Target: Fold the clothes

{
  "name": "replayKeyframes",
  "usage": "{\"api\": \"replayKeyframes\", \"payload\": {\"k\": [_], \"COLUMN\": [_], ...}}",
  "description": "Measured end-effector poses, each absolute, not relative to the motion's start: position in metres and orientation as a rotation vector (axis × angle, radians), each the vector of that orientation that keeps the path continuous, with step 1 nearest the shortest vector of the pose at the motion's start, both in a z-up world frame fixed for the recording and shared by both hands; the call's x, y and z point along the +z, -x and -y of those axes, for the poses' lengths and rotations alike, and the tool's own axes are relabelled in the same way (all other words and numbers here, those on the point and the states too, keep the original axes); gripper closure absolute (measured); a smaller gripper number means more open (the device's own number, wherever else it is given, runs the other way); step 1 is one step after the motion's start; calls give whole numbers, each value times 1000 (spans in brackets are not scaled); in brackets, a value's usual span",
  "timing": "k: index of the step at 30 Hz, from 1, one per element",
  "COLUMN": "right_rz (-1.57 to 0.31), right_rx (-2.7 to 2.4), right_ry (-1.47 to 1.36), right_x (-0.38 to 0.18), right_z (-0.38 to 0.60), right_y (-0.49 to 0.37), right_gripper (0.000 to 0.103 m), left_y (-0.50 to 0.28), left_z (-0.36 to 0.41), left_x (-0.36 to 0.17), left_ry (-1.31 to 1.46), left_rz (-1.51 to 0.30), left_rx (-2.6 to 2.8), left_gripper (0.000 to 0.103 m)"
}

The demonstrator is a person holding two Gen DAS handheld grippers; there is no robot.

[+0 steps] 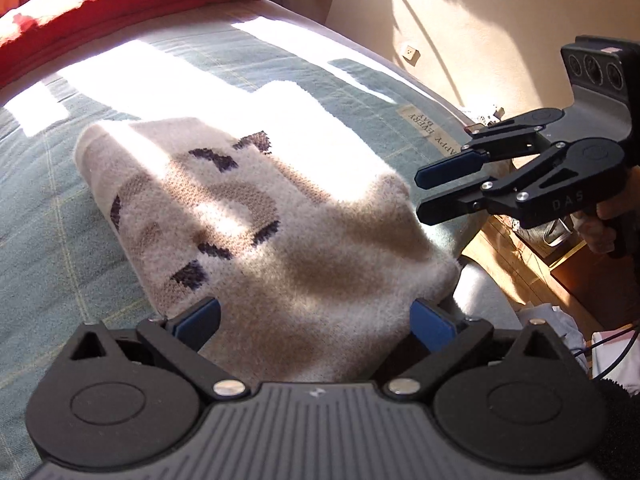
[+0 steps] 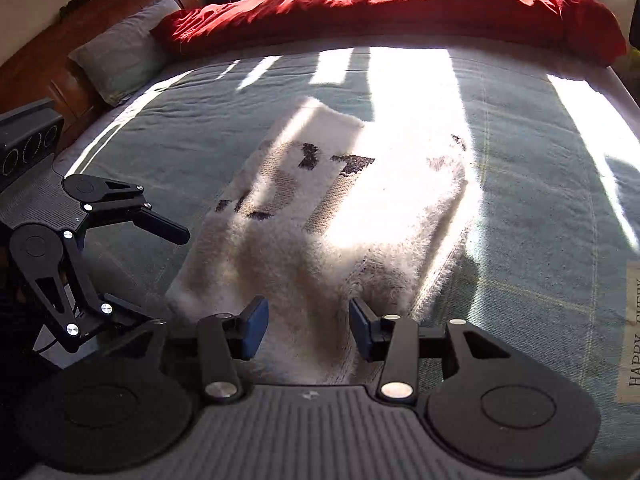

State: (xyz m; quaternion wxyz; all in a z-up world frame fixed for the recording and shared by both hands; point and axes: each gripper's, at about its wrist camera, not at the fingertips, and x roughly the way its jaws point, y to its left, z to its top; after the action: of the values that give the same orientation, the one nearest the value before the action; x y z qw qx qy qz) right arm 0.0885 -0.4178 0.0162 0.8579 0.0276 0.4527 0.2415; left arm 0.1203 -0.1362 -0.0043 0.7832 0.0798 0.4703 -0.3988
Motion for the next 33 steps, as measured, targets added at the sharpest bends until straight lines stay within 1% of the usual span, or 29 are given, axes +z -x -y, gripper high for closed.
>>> {"api": "replayKeyframes", "payload": {"k": [2,5,8,11,14,17,20,25,27,29,33], "right_rz": [-917,-903,-938,-997,-968,-941,-912,-897,-898,-896,-894], "right_rx": [476,444,434,402,410,394,374,385,386,386,389], "right_ry": [-81,-111,-186,-222,-244,-289,-382,-395,-401,-402,-407], "right_x": [25,22,2,-27,-43,-45,-51,-54,-55,-55,-56], "right_z": [419,418,419,418,419,423,431,432,432,433,434], "right_y": [-104,-130,-151,-161,-155,-149,-143,-142,-142,-141,-140], "right_gripper": [48,44,44,44,42,42,42,42,42,42,42], "left_y": [-138,-159,-178,-187,-188,-198,-228,-274,-279,-279,-283], "left_z": [139,148,156,158,158,151,145,152,158,164,170], "left_x": [0,-7,-17,-34,-41,-30,-23,-49,-62,-64,-50], "left_ry": [-148,-115,-84,-46,-34,16,65,105,109,73,48], "left_rz": [-990,-976,-975,-1016,-1012,-976,-934,-969,-995,-992,-939], "left_rx": [-827,-812,-803,-806,-809,-811,-752,-677,-661,-638,-624], "left_gripper": [3,3,3,3,3,3,3,3,3,3,3]}}
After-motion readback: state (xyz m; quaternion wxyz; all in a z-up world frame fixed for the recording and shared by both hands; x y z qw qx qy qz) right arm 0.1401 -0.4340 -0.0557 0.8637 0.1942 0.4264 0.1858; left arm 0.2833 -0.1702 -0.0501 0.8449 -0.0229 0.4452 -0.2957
